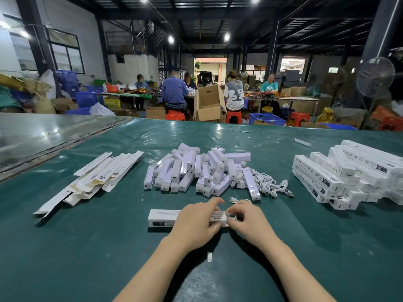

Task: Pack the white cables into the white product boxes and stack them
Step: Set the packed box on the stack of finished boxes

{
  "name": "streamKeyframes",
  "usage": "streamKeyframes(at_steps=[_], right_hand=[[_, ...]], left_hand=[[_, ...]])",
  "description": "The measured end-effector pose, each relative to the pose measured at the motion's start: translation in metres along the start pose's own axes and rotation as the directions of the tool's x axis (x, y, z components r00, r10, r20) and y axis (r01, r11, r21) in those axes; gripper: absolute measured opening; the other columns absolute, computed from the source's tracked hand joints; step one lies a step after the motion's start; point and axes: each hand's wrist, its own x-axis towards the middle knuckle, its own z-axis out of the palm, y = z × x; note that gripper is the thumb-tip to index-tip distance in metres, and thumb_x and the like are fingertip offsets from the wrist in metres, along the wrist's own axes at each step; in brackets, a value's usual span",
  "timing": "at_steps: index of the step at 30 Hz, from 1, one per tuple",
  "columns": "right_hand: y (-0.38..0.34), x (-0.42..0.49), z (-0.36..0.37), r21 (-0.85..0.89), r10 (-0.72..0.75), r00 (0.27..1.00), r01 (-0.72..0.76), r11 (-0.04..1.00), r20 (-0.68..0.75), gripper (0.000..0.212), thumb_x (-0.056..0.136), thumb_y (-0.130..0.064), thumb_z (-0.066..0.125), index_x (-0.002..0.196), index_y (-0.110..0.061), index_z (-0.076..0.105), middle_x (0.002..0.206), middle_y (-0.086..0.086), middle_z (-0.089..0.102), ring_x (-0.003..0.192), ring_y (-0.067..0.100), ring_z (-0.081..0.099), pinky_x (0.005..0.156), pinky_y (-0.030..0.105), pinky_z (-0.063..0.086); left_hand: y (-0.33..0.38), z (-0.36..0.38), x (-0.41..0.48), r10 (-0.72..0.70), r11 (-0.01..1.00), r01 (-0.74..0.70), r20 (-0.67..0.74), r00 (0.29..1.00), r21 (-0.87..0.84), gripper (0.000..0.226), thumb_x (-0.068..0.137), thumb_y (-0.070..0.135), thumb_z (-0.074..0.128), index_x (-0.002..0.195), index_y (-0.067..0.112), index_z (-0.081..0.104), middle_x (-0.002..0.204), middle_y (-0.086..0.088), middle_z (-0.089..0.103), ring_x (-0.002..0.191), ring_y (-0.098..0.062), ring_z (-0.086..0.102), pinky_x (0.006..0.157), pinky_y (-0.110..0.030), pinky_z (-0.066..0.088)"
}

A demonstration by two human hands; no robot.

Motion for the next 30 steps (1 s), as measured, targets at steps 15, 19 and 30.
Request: streamKeyframes(at_steps=[15,19,30], right_hand=[[-0.007,-0.004,0.001,-0.074,0.017,1.0,-0.018,0.997,-0.016,0.008,0.073,-0.01,0.061,0.075,-0.014,0.068,0.06,-0.013,0.05,0.066,0.012,0.048,0.068,0.029,0.041],[-0.015,-0.001,0.005,0.038,0.013,1.0,-0.012,0.999,-0.022,0.029,0.076,-0.002,0.054,0.062,-0.024,0.043,0.071,-0.005,0.049,0.073,0.016,0.044,0.067,0.029,0.034],[-0.015,-0.001,0.011,0.249,0.003,0.995,0.022,0.968,-0.102,0.032,0.086,-0.005,0.053,0.075,-0.035,0.048,0.085,-0.004,0.037,0.078,0.001,0.041,0.069,0.007,0.031]], left_hand=[[0.002,0.004,-0.001,0.017,0.999,-0.013,-0.086,0.996,0.05,0.029,0.089,0.039,0.049,0.117,0.034,0.052,0.116,0.014,0.059,0.108,-0.011,0.05,0.084,-0.026,0.034],[0.003,0.001,-0.001,0.061,0.998,-0.054,-0.231,0.971,0.035,0.028,0.089,0.036,0.053,0.115,0.028,0.057,0.112,0.012,0.062,0.103,-0.015,0.053,0.08,-0.026,0.033],[0.003,-0.004,-0.004,0.129,0.986,-0.159,-0.387,0.913,-0.046,0.029,0.074,0.019,0.071,0.102,0.013,0.068,0.102,0.004,0.07,0.095,-0.02,0.064,0.079,-0.034,0.044]])
